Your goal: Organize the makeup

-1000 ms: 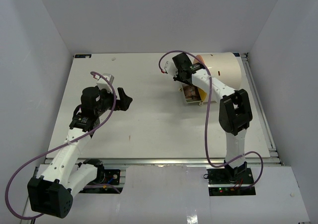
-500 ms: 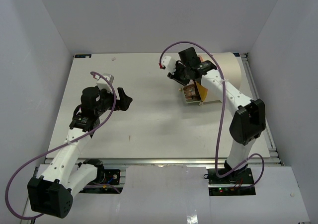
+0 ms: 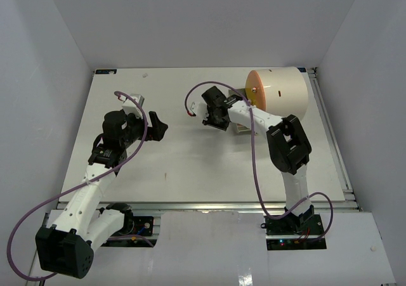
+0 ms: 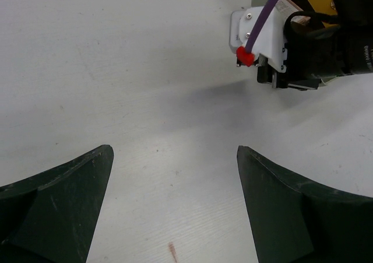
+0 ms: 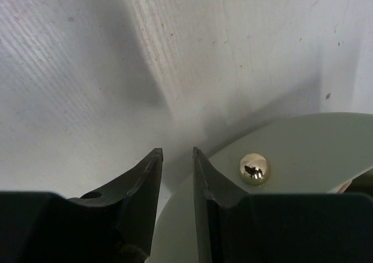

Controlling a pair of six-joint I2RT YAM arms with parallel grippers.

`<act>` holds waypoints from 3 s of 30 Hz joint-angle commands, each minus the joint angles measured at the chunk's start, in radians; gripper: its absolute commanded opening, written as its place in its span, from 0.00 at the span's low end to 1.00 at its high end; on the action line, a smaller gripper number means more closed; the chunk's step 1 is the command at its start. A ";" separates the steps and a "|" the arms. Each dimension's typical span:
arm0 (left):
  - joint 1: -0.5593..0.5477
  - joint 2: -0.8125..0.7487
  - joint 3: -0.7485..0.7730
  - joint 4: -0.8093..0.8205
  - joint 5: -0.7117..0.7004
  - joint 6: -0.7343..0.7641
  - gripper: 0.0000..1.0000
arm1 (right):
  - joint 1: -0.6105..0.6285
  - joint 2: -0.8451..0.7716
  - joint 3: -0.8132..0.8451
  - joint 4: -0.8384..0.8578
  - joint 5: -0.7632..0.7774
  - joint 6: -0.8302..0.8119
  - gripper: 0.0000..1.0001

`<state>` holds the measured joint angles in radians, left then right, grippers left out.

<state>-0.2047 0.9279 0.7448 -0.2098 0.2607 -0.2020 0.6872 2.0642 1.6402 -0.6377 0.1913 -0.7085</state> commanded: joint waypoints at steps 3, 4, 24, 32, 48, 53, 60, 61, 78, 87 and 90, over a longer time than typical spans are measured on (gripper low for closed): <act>0.008 -0.011 -0.009 0.006 -0.002 0.007 0.98 | -0.010 0.002 -0.008 0.021 0.250 -0.064 0.35; 0.009 -0.011 -0.009 0.006 0.000 0.006 0.98 | -0.016 -0.003 -0.015 0.021 0.265 -0.066 0.35; 0.012 -0.010 -0.013 0.007 -0.009 0.006 0.98 | -0.134 -0.079 -0.052 0.022 0.358 -0.056 0.36; 0.012 -0.008 -0.013 0.006 -0.011 0.006 0.98 | -0.155 -0.125 -0.117 0.023 0.386 -0.076 0.36; 0.013 -0.035 -0.028 0.028 0.033 0.013 0.98 | -0.232 -0.815 -0.336 -0.024 -0.497 0.079 0.86; 0.014 -0.081 -0.050 0.064 0.111 0.022 0.98 | -0.404 -1.181 -0.577 0.114 -0.535 0.148 0.90; 0.013 -0.184 -0.093 0.076 0.162 0.037 0.98 | -0.549 -1.414 -0.819 0.146 -0.506 0.240 0.90; 0.013 -0.198 -0.094 0.066 0.171 0.038 0.98 | -0.561 -1.415 -0.838 0.149 -0.524 0.255 0.90; 0.013 -0.329 -0.126 0.009 0.141 0.044 0.98 | -0.669 -1.441 -1.100 0.394 -0.465 0.606 0.90; 0.012 -0.290 -0.126 0.008 0.138 0.049 0.98 | -0.675 -1.492 -1.107 0.421 -0.393 0.661 0.90; 0.012 -0.279 -0.125 0.007 0.136 0.049 0.98 | -0.675 -1.482 -1.102 0.420 -0.381 0.668 0.90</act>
<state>-0.1978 0.6424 0.6233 -0.2028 0.3948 -0.1646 0.0168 0.5735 0.5255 -0.2696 -0.2295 -0.0736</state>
